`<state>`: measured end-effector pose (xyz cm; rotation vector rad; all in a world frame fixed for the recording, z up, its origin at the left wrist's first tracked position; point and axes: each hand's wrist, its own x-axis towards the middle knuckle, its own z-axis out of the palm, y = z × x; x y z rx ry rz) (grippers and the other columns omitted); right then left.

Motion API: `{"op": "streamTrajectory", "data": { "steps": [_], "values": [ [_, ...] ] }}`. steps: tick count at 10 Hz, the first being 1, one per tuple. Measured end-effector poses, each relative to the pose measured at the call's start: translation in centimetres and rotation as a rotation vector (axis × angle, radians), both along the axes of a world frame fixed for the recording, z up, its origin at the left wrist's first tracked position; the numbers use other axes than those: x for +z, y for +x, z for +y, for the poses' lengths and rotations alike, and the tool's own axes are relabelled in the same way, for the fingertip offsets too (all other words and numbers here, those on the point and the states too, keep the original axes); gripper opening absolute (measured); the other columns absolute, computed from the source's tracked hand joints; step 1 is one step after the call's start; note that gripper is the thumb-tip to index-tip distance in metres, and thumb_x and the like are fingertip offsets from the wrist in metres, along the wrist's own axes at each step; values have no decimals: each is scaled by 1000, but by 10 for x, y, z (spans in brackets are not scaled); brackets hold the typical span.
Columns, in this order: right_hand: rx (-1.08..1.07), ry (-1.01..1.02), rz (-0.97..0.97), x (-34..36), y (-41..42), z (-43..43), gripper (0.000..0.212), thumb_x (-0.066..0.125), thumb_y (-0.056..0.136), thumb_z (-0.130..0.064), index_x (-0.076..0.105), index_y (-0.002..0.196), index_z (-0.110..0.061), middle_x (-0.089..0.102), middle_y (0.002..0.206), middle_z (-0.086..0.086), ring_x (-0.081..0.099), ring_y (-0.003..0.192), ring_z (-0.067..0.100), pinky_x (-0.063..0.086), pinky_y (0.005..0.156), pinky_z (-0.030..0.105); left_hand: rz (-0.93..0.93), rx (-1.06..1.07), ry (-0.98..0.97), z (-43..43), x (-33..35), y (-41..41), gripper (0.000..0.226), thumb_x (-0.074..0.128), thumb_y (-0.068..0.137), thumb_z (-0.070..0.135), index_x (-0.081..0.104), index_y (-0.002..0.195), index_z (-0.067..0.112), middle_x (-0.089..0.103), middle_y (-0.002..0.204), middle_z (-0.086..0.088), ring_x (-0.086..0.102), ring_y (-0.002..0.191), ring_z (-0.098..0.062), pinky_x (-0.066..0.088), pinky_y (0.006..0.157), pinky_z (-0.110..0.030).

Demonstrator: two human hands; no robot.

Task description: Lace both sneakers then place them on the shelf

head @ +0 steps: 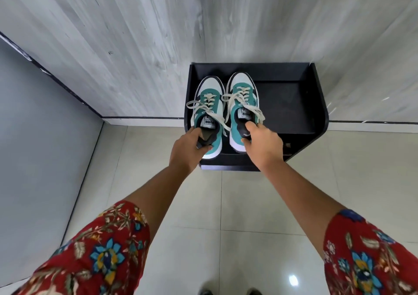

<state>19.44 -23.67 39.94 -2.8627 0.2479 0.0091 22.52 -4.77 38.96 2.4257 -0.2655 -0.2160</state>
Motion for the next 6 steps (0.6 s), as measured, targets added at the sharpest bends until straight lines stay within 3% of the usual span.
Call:
{"op": "streamTrajectory", "data": {
  "steps": [2, 4, 6],
  "values": [
    [3, 3, 27, -1, 1, -1, 22, 56, 88, -23, 52, 108, -14, 62, 99, 13, 62, 86, 37, 37, 60, 31, 30, 35, -7, -10, 3, 16, 27, 71, 77, 23, 57, 95, 9, 65, 97, -7, 54, 79, -22, 38, 67, -26],
    [8, 24, 64, 1, 1, -3, 25, 56, 88, -25, 50, 111, -15, 62, 100, 13, 63, 88, 36, 38, 60, 32, 46, 38, 1, -16, 2, 14, 30, 72, 77, 24, 55, 97, 11, 64, 102, -7, 59, 87, -28, 42, 71, -28],
    [-131, 166, 61, 27, -10, -5, 56, 55, 87, -39, 31, 136, -26, 58, 125, 8, 62, 100, 36, 43, 66, 35, 133, 154, -59, -12, 22, 5, 68, 74, 73, 34, 36, 128, 23, 62, 122, -3, 60, 105, -29, 46, 85, -34]
  ]
}}
